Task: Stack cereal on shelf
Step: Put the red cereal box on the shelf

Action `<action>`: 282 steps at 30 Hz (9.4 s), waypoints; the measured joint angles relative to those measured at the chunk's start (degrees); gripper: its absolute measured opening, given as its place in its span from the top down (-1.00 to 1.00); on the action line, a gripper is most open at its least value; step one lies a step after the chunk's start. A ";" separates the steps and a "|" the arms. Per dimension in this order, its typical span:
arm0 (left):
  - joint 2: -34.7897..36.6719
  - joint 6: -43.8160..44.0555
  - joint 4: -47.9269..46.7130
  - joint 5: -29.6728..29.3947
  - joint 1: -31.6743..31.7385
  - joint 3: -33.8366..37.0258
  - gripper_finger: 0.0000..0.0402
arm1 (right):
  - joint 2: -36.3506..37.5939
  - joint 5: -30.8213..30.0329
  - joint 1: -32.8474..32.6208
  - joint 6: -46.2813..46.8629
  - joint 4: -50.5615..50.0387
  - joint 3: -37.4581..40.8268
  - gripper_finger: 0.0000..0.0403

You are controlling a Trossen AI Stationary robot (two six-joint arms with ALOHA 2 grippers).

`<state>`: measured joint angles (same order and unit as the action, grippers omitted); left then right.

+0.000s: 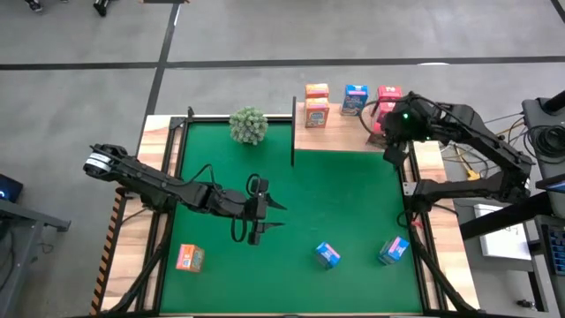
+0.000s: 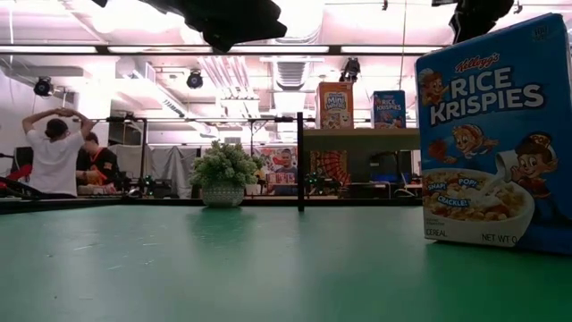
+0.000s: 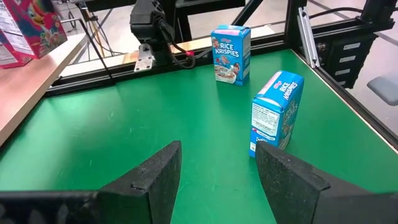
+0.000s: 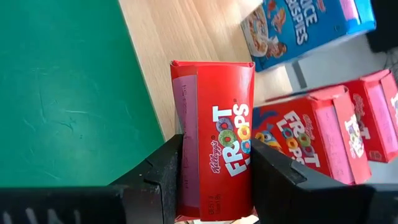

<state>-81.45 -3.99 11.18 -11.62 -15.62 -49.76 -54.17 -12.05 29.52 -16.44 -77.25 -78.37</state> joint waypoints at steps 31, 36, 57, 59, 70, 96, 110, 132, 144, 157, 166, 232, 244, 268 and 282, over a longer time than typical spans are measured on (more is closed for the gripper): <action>0.00 0.00 0.02 0.02 -0.02 0.00 0.05 | -4.35 2.91 5.79 0.98 4.28 0.02 -0.09; 0.00 0.00 0.02 0.02 -0.02 0.00 0.05 | -3.83 1.81 5.77 1.03 4.28 0.02 -0.20; 0.00 -2.00 0.86 -0.10 0.07 0.00 0.05 | -3.27 9.36 5.61 7.27 6.22 -8.55 -0.15; 0.00 -2.68 1.20 -1.02 0.07 0.00 0.05 | -3.42 11.28 5.60 8.24 6.64 -8.55 -0.09; 0.00 -8.18 2.92 -1.49 1.57 0.02 0.05 | -6.00 12.49 2.07 10.71 10.78 -8.55 0.39; 1.73 -21.80 1.47 3.47 13.66 0.07 0.05 | -15.31 8.94 0.60 15.41 11.37 -8.52 0.96; 1.73 -18.30 -1.06 3.72 12.94 0.09 0.05 | -15.28 -3.12 0.50 21.44 4.28 -8.53 0.96; 1.73 -27.10 0.35 3.63 13.99 0.09 0.05 | -14.73 -0.84 0.08 17.38 0.93 -8.55 0.96; 3.05 -31.45 0.41 4.21 18.11 -0.15 0.05 | -14.38 3.69 -0.80 21.97 1.22 -15.48 0.96; 4.79 -33.32 0.51 6.19 19.65 -0.06 0.05 | -14.08 7.54 -7.96 30.47 -4.50 -13.38 0.96; 4.79 -33.03 -1.50 6.20 19.65 0.00 0.05 | -14.05 1.51 -8.05 32.05 -8.81 -13.33 0.96; 4.79 -31.91 -1.42 6.23 19.65 0.07 0.05 | 3.94 -20.38 -11.98 29.95 3.62 12.04 0.96; 4.81 -31.45 -1.20 6.23 19.65 0.07 0.05 | 8.10 -18.18 -11.98 32.77 3.58 12.04 0.96; 4.81 -31.47 -0.72 6.25 19.65 0.07 0.05 | 0.04 -9.21 -12.00 37.54 31.23 12.02 0.96; 4.81 -31.45 -1.07 6.25 19.65 0.07 0.05 | -5.57 -10.59 -11.48 43.59 28.26 4.41 0.96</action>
<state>-76.64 -35.44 10.11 -5.37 4.03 -49.69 -59.74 -22.64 18.04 27.16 -48.99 -73.96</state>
